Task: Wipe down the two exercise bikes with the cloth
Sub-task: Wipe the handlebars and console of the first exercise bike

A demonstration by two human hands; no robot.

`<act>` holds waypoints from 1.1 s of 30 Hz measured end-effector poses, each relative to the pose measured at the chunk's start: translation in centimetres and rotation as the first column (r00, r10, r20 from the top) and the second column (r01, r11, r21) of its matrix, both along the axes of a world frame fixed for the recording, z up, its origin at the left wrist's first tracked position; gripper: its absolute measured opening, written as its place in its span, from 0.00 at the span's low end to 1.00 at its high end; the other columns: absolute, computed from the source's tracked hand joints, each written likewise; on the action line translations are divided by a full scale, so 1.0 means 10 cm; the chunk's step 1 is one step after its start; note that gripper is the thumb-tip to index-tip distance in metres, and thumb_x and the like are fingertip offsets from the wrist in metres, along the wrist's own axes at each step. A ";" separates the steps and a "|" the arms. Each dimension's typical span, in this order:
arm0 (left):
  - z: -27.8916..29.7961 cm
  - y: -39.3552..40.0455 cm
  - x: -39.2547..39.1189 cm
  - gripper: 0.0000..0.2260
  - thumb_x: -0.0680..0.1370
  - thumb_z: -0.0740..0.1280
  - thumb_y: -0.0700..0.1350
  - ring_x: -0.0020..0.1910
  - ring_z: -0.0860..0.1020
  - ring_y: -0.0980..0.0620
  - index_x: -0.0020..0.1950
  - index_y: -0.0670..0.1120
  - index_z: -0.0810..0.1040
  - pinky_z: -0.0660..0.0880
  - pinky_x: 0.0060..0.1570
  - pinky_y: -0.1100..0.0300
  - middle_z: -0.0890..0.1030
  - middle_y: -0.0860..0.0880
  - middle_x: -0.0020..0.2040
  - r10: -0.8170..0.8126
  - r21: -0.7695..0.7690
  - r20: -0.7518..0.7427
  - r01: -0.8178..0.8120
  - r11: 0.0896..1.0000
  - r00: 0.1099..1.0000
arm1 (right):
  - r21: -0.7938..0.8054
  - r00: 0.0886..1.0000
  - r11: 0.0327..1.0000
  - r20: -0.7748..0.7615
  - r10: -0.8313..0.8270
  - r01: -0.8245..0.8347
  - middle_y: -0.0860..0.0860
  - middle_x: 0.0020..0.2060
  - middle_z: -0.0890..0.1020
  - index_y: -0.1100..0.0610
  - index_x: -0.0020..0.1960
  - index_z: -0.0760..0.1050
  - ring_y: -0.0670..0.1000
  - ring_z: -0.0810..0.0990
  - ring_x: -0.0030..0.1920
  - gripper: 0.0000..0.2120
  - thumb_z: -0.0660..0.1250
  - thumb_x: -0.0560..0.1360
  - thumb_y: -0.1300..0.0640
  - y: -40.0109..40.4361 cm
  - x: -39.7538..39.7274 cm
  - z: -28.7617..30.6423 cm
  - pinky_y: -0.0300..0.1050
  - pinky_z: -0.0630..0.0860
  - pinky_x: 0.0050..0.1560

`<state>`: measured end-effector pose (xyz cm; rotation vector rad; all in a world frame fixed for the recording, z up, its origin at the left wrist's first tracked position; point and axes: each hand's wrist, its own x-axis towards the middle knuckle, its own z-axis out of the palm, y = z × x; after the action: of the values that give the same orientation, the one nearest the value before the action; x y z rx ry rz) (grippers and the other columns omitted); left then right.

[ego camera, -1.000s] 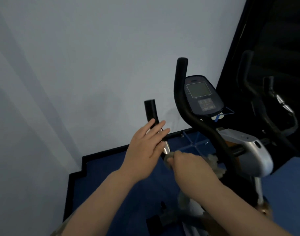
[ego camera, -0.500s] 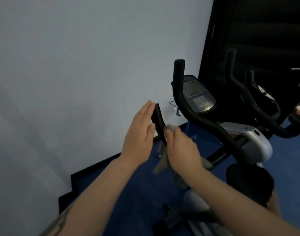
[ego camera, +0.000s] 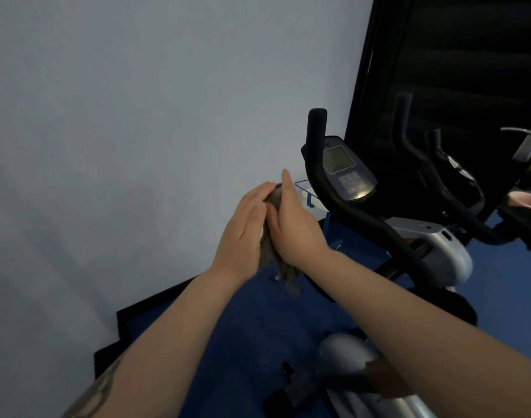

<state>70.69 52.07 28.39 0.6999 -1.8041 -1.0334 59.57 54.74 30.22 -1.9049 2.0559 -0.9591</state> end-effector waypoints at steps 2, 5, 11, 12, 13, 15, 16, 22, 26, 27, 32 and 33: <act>0.02 0.01 0.00 0.21 0.82 0.50 0.51 0.70 0.67 0.63 0.73 0.47 0.69 0.61 0.69 0.69 0.71 0.54 0.71 0.008 0.009 0.002 -0.008 1.000 1.000 | 0.071 1.000 0.997 -0.013 0.011 -0.010 0.56 0.65 0.73 0.56 0.78 0.48 0.57 0.78 0.55 0.30 0.55 0.82 0.47 0.19 -0.09 -0.11 0.53 0.74 0.52; 0.03 0.03 -0.02 0.18 0.85 0.51 0.46 0.69 0.68 0.59 0.72 0.46 0.70 0.62 0.72 0.61 0.71 0.52 0.70 0.046 0.002 -0.002 -0.046 0.999 0.999 | 0.327 0.993 0.939 -0.009 0.114 -0.105 0.54 0.51 0.76 0.57 0.61 0.66 0.56 0.77 0.48 0.16 0.55 0.82 0.45 0.10 -0.30 0.07 0.50 0.73 0.48; 0.00 0.09 -0.12 0.20 0.81 0.52 0.51 0.69 0.69 0.59 0.71 0.48 0.71 0.64 0.71 0.59 0.72 0.54 0.69 0.125 -0.009 -0.031 -0.125 0.992 0.992 | 0.223 0.983 0.970 0.175 0.059 -0.098 0.49 0.56 0.77 0.56 0.72 0.58 0.53 0.78 0.53 0.27 0.60 0.80 0.43 0.21 -0.26 -0.12 0.48 0.74 0.50; 0.00 0.09 -0.13 0.20 0.81 0.52 0.51 0.68 0.69 0.60 0.71 0.49 0.70 0.64 0.71 0.60 0.72 0.55 0.69 0.139 -0.016 -0.031 -0.140 0.990 0.990 | 0.258 0.988 0.960 0.128 0.083 -0.114 0.47 0.56 0.75 0.54 0.74 0.55 0.51 0.77 0.53 0.31 0.61 0.78 0.42 0.32 -0.33 -0.19 0.47 0.73 0.47; -0.01 0.11 -0.15 0.20 0.81 0.52 0.51 0.68 0.69 0.62 0.71 0.50 0.70 0.64 0.71 0.61 0.72 0.56 0.68 0.154 -0.027 -0.024 -0.155 0.988 0.988 | 0.324 0.986 0.935 0.127 0.106 -0.142 0.46 0.55 0.75 0.53 0.73 0.57 0.47 0.76 0.51 0.31 0.63 0.77 0.40 0.37 -0.41 -0.22 0.44 0.72 0.44; -0.04 0.13 -0.21 0.19 0.81 0.54 0.48 0.68 0.68 0.62 0.72 0.51 0.68 0.65 0.70 0.60 0.70 0.57 0.69 0.202 -0.067 0.012 -0.201 0.977 0.979 | 0.426 0.969 0.879 0.201 0.141 -0.216 0.44 0.49 0.77 0.52 0.58 0.67 0.42 0.76 0.46 0.21 0.66 0.75 0.39 0.32 -0.52 -0.13 0.37 0.70 0.38; -0.06 0.16 -0.24 0.20 0.81 0.57 0.45 0.69 0.68 0.60 0.73 0.51 0.67 0.65 0.70 0.57 0.69 0.56 0.70 0.239 -0.095 0.038 -0.235 0.967 0.970 | 0.436 0.954 0.861 0.251 0.162 -0.261 0.44 0.45 0.77 0.50 0.51 0.69 0.42 0.77 0.44 0.14 0.66 0.75 0.41 0.27 -0.54 -0.08 0.37 0.71 0.37; -0.07 0.27 -0.43 0.28 0.78 0.63 0.38 0.69 0.67 0.52 0.76 0.52 0.59 0.70 0.67 0.49 0.61 0.53 0.75 0.426 -0.221 0.189 -0.385 0.896 0.885 | 0.587 0.914 0.731 0.037 0.404 -0.347 0.49 0.47 0.75 0.54 0.55 0.62 0.48 0.77 0.46 0.20 0.68 0.75 0.44 0.61 -0.79 -0.16 0.40 0.70 0.38; -0.08 0.31 -0.50 0.30 0.79 0.61 0.37 0.73 0.62 0.54 0.78 0.53 0.54 0.62 0.71 0.58 0.56 0.53 0.78 0.489 -0.257 0.241 -0.431 0.865 0.838 | 0.758 0.811 0.560 -0.071 0.580 -0.334 0.49 0.51 0.78 0.51 0.60 0.62 0.53 0.77 0.53 0.25 0.68 0.73 0.38 0.73 -1.18 -0.08 0.47 0.73 0.50; -0.09 0.34 -0.56 0.31 0.80 0.60 0.37 0.75 0.57 0.58 0.79 0.53 0.51 0.54 0.72 0.66 0.53 0.53 0.80 0.503 -0.243 0.241 -0.450 0.859 0.830 | 0.764 0.820 0.542 -0.030 0.571 -0.349 0.48 0.57 0.77 0.51 0.65 0.63 0.54 0.76 0.58 0.29 0.66 0.73 0.35 0.69 -1.16 -0.07 0.47 0.73 0.56; -0.28 0.64 -0.88 0.27 0.84 0.55 0.40 0.78 0.46 0.55 0.80 0.50 0.47 0.45 0.72 0.70 0.39 0.53 0.79 0.543 -0.211 0.302 -0.500 0.840 0.784 | 0.687 0.770 0.567 -0.017 0.638 -0.455 0.48 0.60 0.77 0.51 0.67 0.66 0.50 0.77 0.59 0.29 0.63 0.74 0.35 0.63 -1.27 -0.15 0.42 0.70 0.56; -0.32 0.69 -0.91 0.25 0.84 0.54 0.42 0.78 0.48 0.52 0.80 0.49 0.49 0.48 0.76 0.62 0.40 0.53 0.80 0.551 -0.202 0.307 -0.513 0.835 0.776 | 0.648 0.769 0.580 0.015 0.639 -0.494 0.44 0.53 0.79 0.47 0.59 0.70 0.45 0.78 0.54 0.19 0.65 0.75 0.38 0.62 -1.41 -0.13 0.41 0.71 0.54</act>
<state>61.64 58.92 25.18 1.3082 -1.7760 -0.4374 45.46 60.97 28.94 -2.0893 1.3675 0.1084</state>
